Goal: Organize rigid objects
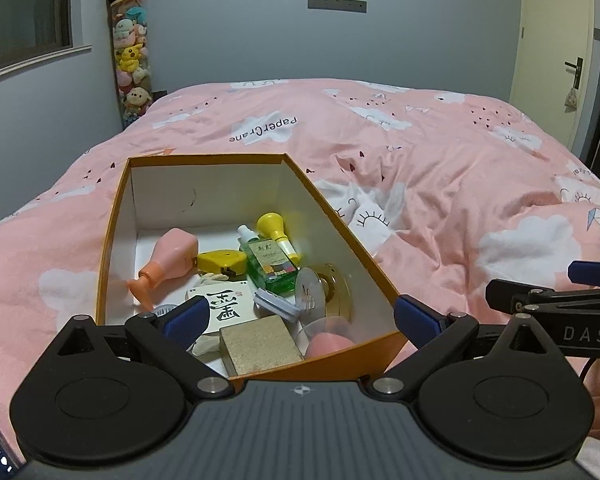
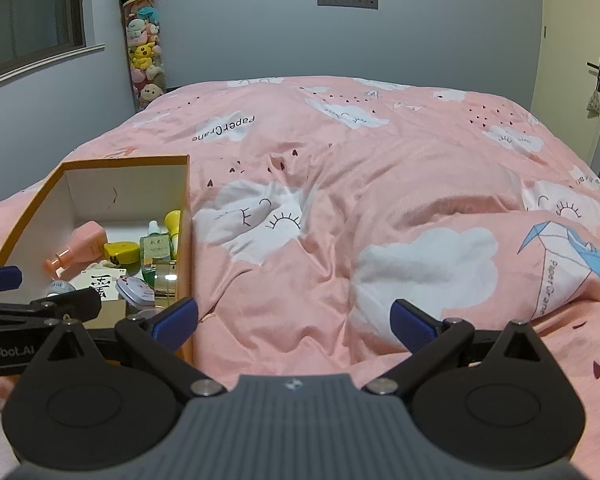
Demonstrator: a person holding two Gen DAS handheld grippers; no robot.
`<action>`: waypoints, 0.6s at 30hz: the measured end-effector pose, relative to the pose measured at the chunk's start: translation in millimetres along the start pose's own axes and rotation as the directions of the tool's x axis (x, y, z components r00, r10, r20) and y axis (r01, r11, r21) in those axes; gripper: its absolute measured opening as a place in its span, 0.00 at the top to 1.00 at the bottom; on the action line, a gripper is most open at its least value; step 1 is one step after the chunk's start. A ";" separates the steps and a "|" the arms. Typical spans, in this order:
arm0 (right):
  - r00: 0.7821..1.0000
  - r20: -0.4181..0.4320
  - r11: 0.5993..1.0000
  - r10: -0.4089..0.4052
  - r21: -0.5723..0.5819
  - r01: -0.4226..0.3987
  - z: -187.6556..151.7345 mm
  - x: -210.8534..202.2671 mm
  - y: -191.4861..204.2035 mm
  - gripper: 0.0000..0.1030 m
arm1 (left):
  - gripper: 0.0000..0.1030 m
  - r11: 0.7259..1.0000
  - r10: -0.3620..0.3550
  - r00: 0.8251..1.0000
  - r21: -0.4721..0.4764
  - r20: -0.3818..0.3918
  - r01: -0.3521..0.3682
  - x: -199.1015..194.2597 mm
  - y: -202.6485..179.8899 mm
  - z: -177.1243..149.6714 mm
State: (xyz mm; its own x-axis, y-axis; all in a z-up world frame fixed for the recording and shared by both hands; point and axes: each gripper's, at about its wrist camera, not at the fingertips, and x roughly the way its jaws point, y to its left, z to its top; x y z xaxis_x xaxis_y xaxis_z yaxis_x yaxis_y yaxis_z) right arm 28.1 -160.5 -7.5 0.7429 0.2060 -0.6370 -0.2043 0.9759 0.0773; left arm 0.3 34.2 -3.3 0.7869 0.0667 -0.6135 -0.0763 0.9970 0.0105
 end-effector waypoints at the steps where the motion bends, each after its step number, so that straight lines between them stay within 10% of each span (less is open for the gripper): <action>1: 1.000 -0.001 1.000 -0.001 0.004 0.001 -0.4 -0.7 -1.0 0.03 | 0.00 1.000 0.002 1.000 -0.003 0.001 -0.002 -0.8 0.9 -0.4; 18: 1.000 -0.003 0.999 -0.001 0.037 0.001 -2.4 -1.5 -10.4 0.03 | 0.00 1.000 0.016 1.000 0.004 -0.014 -0.016 1.1 1.7 1.8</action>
State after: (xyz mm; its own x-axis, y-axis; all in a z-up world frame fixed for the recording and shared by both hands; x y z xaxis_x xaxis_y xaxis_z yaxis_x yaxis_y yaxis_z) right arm 27.6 -171.2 -9.2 0.7415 0.2044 -0.6390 -0.1792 0.9782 0.1050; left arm 2.1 36.1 -2.5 0.7768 0.0823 -0.6243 -0.0863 0.9960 0.0240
